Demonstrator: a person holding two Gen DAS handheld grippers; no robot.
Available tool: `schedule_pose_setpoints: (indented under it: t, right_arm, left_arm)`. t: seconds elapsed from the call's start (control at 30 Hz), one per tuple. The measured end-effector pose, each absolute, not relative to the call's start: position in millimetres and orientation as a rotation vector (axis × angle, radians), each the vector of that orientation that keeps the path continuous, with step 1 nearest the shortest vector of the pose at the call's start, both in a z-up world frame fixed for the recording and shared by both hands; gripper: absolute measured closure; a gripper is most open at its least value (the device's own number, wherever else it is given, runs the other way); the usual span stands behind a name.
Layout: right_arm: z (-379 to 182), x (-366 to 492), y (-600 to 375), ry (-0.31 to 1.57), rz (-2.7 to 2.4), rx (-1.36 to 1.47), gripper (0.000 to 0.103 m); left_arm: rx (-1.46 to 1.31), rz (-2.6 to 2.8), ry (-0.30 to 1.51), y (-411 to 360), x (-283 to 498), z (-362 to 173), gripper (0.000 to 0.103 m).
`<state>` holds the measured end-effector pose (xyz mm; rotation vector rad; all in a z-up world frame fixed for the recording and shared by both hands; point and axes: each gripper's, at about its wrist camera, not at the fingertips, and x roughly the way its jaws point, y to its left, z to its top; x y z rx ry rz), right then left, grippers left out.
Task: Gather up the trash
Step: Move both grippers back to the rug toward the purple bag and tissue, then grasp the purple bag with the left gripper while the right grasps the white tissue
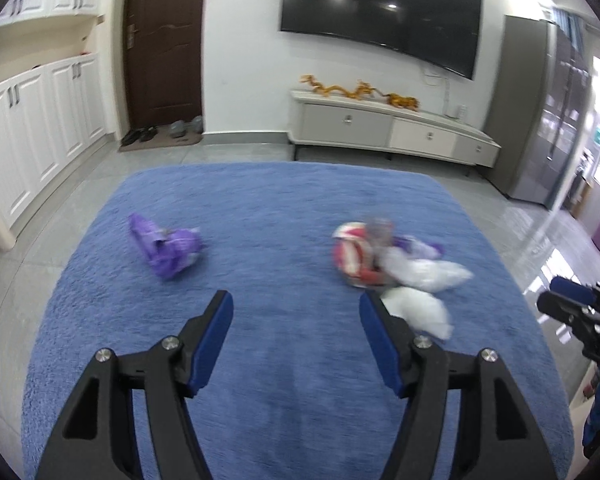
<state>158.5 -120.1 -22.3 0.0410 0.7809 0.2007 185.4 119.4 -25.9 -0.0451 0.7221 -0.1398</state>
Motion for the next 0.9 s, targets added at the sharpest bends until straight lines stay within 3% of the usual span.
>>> schedule_pose_setpoints:
  t: [0.4, 0.9]
  right_arm:
    - [-61, 201, -65, 0.864, 0.365, 0.016, 0.052]
    - [-83, 228, -53, 0.902, 0.422, 0.03, 0.053]
  left_arm:
    - [-0.172, 0.009, 0.712, 220, 215, -45, 0.032]
    - [-0.276, -0.015, 0.819, 230, 288, -77, 0.03]
